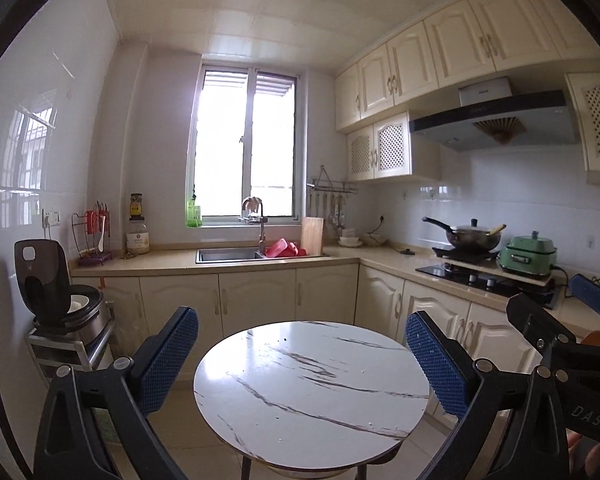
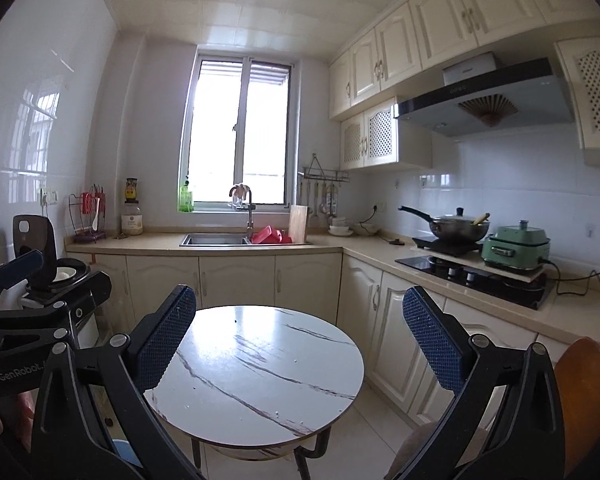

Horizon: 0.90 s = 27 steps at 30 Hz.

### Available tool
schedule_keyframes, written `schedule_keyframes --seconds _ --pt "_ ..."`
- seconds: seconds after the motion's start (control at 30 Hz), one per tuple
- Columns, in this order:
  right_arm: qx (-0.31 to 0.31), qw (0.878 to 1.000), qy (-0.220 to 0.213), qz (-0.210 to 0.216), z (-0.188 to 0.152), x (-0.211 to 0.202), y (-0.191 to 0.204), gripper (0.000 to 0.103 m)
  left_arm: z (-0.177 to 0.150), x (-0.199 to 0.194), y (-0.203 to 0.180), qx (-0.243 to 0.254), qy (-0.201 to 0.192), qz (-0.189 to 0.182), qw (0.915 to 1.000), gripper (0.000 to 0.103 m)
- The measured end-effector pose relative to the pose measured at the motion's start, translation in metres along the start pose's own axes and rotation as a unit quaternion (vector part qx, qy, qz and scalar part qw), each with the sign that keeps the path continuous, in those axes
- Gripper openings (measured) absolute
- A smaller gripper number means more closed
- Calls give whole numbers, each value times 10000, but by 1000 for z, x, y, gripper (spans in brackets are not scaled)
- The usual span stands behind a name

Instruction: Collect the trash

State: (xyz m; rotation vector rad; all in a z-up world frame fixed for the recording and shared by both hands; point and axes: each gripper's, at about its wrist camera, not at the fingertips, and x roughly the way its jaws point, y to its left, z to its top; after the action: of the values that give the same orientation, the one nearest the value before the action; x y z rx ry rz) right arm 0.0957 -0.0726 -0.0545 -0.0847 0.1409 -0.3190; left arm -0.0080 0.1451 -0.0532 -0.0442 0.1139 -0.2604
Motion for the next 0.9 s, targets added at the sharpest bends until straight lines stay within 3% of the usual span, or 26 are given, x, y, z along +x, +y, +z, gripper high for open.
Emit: schedule_keyframes --seconds 0.23,0.9 --pt "85 10000 1 43 -4 -2 -9 103 -16 2 -7 83 -55 62 9999 102" --pt "121 9998 140 68 -8 4 -14 103 -21 16 -7 122 -3 86 9999 102"
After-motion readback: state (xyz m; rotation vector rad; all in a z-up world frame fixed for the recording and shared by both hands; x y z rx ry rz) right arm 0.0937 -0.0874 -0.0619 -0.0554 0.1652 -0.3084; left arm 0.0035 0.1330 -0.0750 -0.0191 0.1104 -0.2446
